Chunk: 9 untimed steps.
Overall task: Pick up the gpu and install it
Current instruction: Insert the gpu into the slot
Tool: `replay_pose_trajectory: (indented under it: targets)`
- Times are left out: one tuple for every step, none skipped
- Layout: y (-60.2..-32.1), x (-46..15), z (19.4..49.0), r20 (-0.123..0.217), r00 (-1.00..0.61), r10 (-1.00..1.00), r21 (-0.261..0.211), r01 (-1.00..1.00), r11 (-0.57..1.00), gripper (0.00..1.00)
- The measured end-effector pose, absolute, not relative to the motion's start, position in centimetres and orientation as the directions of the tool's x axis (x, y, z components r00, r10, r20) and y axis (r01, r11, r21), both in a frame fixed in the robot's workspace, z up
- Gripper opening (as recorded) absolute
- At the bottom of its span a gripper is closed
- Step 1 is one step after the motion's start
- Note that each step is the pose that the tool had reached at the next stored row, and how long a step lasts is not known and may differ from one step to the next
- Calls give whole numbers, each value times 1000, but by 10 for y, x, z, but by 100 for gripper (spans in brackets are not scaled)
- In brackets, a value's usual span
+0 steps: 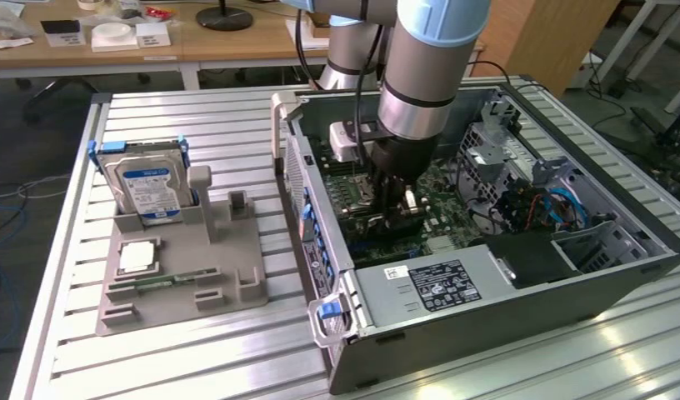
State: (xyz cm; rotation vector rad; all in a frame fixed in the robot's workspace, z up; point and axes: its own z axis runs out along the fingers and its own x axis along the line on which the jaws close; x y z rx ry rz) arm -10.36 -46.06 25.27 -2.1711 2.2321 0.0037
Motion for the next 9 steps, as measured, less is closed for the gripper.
replay_pose_trajectory:
  targets:
    - [-461, -104, 253, -22, -27, -999, -18, -999, 28, 45]
    - [-461, -104, 253, -22, -27, -999, -18, -999, 28, 45]
    - [-461, -104, 253, -21, -28, -999, -18, -999, 28, 45]
    - [-461, -104, 254, -21, -28, -999, -18, -999, 28, 45]
    - [-461, -104, 255, -21, -28, -999, -18, -999, 28, 45]
    - [-461, -104, 257, -21, -28, -999, -18, -999, 28, 45]
    - [-461, -104, 260, -21, -28, -999, -18, -999, 28, 45]
    - [-461, -104, 262, -21, -28, -999, -18, -999, 28, 45]
    - [-461, -104, 265, -21, -28, -999, -18, -999, 28, 45]
